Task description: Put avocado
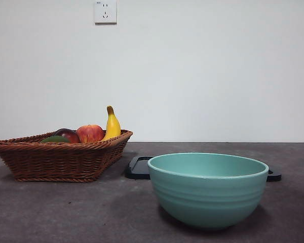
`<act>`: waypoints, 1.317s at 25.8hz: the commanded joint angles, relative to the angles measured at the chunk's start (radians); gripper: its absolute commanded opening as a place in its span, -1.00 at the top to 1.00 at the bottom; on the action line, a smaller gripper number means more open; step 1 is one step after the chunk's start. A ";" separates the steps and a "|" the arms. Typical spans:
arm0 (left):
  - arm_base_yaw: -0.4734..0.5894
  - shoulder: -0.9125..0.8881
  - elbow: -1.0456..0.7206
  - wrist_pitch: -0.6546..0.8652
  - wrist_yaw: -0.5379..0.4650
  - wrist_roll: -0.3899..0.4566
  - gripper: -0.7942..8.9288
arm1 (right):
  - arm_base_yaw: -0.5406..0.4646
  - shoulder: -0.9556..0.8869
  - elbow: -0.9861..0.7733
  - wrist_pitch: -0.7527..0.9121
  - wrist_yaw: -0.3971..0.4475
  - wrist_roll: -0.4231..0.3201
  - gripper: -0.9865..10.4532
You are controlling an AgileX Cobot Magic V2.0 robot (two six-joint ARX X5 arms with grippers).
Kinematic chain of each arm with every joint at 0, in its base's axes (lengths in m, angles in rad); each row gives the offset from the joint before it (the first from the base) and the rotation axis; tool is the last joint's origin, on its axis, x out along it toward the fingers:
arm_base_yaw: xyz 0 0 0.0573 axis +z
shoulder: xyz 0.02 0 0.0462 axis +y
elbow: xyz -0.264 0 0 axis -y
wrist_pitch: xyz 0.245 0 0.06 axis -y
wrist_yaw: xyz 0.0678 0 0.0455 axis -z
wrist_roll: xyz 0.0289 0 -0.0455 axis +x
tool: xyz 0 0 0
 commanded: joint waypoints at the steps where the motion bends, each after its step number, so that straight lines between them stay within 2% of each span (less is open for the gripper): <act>1: 0.002 -0.002 -0.006 -0.008 -0.002 -0.058 0.82 | -0.001 -0.003 0.003 0.016 -0.005 0.023 0.81; 7: 0.002 0.002 0.060 -0.018 0.027 -0.138 0.82 | -0.001 -0.002 0.064 0.005 -0.021 0.071 0.81; 13: 0.002 0.057 0.193 -0.106 0.042 -0.142 0.82 | -0.001 0.026 0.197 -0.090 -0.034 0.092 0.81; 16: 0.002 0.111 0.278 -0.154 0.074 -0.122 0.82 | -0.001 0.068 0.286 -0.167 -0.076 0.088 0.81; 21: 0.002 0.230 0.438 -0.281 0.178 -0.043 0.82 | -0.001 0.178 0.452 -0.325 -0.175 0.016 0.81; 28: -0.001 0.400 0.641 -0.455 0.359 0.082 0.82 | 0.005 0.391 0.705 -0.579 -0.394 -0.079 0.81; 34: -0.040 0.519 0.789 -0.624 0.490 0.148 0.82 | 0.059 0.556 0.889 -0.792 -0.491 -0.148 0.81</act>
